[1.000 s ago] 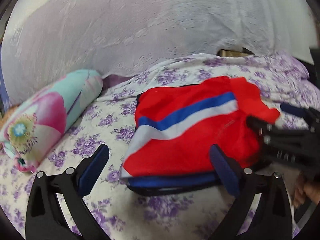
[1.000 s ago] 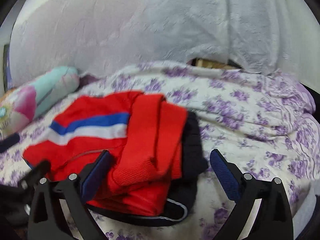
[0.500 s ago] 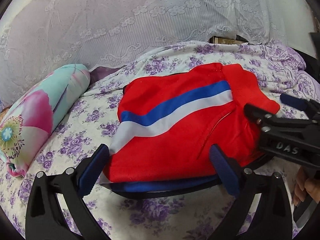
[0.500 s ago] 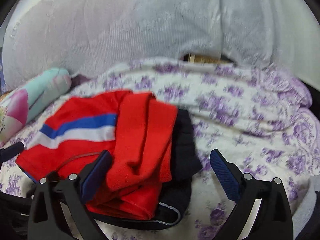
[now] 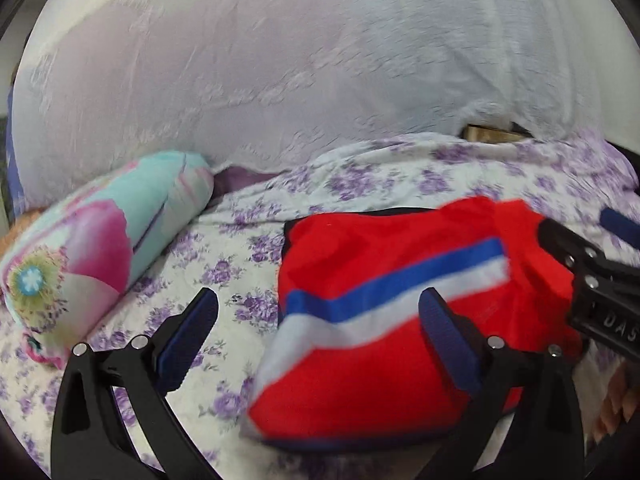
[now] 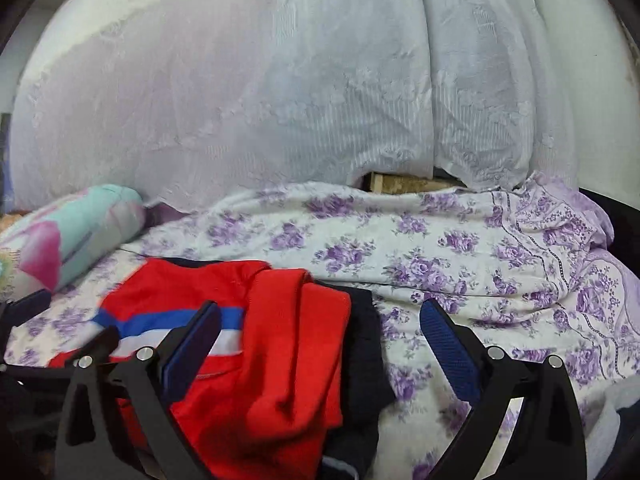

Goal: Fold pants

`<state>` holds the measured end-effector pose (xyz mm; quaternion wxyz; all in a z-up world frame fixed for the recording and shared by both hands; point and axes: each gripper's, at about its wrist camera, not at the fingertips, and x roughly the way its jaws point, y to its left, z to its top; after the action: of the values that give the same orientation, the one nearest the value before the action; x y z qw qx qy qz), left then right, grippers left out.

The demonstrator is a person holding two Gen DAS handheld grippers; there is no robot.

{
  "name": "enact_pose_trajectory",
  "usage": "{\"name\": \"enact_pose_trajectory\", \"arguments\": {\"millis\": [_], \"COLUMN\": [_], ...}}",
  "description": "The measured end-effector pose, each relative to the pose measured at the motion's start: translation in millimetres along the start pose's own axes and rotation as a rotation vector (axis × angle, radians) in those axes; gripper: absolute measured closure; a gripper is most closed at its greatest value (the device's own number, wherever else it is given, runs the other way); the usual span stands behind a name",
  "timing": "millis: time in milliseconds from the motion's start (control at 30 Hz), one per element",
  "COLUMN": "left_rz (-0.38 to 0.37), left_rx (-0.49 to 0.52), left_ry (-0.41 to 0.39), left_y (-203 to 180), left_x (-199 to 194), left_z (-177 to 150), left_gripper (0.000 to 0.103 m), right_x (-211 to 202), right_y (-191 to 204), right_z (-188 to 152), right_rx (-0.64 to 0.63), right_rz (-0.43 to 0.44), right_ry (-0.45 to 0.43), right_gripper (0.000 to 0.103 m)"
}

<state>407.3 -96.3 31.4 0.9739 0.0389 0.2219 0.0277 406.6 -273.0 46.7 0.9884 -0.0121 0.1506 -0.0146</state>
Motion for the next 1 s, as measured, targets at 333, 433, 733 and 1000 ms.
{"name": "enact_pose_trajectory", "arguments": {"millis": [333,433,733,1000], "left_rz": [-0.02,-0.041,-0.048,-0.094], "left_rx": [-0.078,-0.101,-0.141,-0.194], "left_ry": [0.168,0.164,0.15,0.168], "left_y": [11.6,15.4,20.6,31.9], "left_x": [68.5,66.4,56.9,46.9], "left_z": [11.1,9.2,4.1,-4.7], "left_gripper": [0.005,0.005,0.005,0.005], "right_x": [84.3,71.7,78.8,44.8], "right_y": [-28.1,-40.3,17.3,8.7], "right_z": [12.7,19.3,9.3,16.0], "right_rx": [0.137,0.24,-0.033,0.018], "right_rz": [0.051,0.089,0.033,0.076], "right_ry": [0.237,0.237,0.302,0.2], "right_gripper": [0.003,0.003,0.004,0.004]}}
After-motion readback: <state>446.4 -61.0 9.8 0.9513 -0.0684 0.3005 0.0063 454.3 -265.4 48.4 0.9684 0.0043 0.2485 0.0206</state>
